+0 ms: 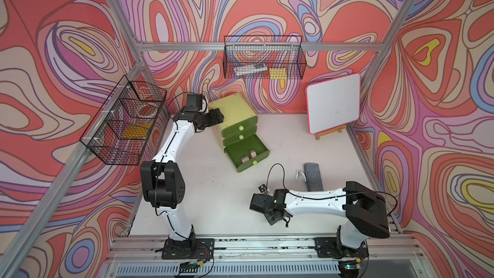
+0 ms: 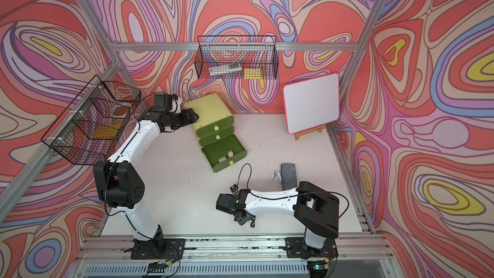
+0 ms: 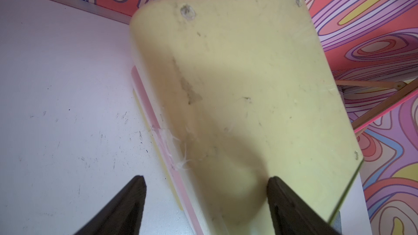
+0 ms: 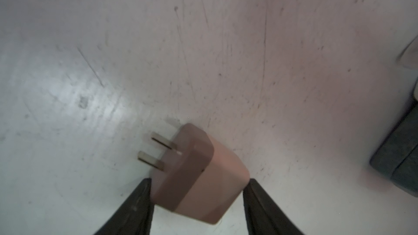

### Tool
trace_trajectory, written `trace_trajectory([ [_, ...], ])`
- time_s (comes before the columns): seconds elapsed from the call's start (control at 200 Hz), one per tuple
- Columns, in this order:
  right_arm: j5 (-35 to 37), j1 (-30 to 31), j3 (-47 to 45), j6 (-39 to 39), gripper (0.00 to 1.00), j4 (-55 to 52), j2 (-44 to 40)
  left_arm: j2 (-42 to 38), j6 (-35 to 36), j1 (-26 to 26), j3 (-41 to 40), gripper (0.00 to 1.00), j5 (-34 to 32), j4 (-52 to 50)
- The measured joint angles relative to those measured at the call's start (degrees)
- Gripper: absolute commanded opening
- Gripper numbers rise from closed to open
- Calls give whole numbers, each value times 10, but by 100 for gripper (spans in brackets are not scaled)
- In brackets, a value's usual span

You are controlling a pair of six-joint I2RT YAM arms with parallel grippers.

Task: Place the plugs into the drawer by color
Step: Pick up the plug from the center of the board.

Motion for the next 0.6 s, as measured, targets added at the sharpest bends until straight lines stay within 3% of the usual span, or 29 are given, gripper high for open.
trace_trajectory([
  [0.496, -22, -74, -30, -62, 69, 78, -10, 0, 0, -3, 0, 83, 0, 0],
  [0.601, -33, -86, -34, -70, 58, 93, -12, 0, 0, -5, 0, 83, -1, 0],
])
